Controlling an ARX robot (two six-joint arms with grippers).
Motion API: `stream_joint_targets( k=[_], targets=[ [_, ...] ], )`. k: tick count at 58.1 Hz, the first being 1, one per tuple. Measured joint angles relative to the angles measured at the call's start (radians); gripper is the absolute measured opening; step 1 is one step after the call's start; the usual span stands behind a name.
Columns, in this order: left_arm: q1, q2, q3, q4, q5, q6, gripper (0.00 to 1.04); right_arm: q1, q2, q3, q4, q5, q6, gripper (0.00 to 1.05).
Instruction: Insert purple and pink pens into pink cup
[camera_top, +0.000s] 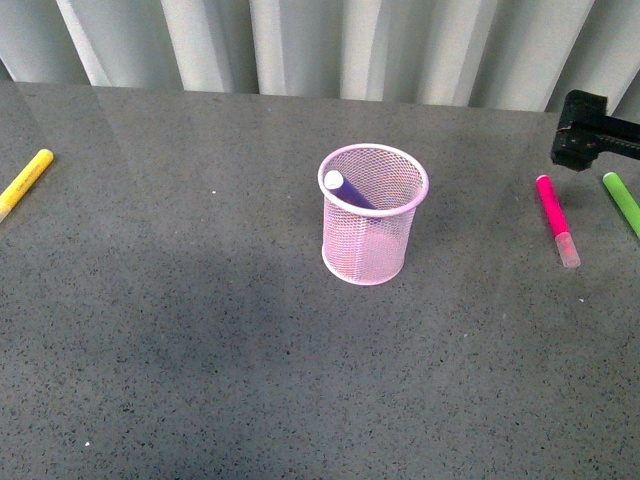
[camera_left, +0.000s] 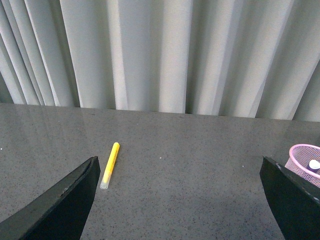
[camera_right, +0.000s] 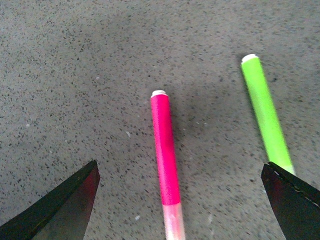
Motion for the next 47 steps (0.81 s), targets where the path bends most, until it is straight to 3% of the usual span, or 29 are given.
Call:
stream_joint_targets(
  k=[26,47],
  targets=[
    [0.0,0.0,0.0,0.0,0.0,0.0,0.98,0.065,0.173,0.174,-0.035,0.015,0.041,0.98],
    [0.0,0.0,0.0,0.0,0.0,0.0,0.98,0.047,0.199,0.178,-0.014,0.011,0.06,0.98]
  ],
)
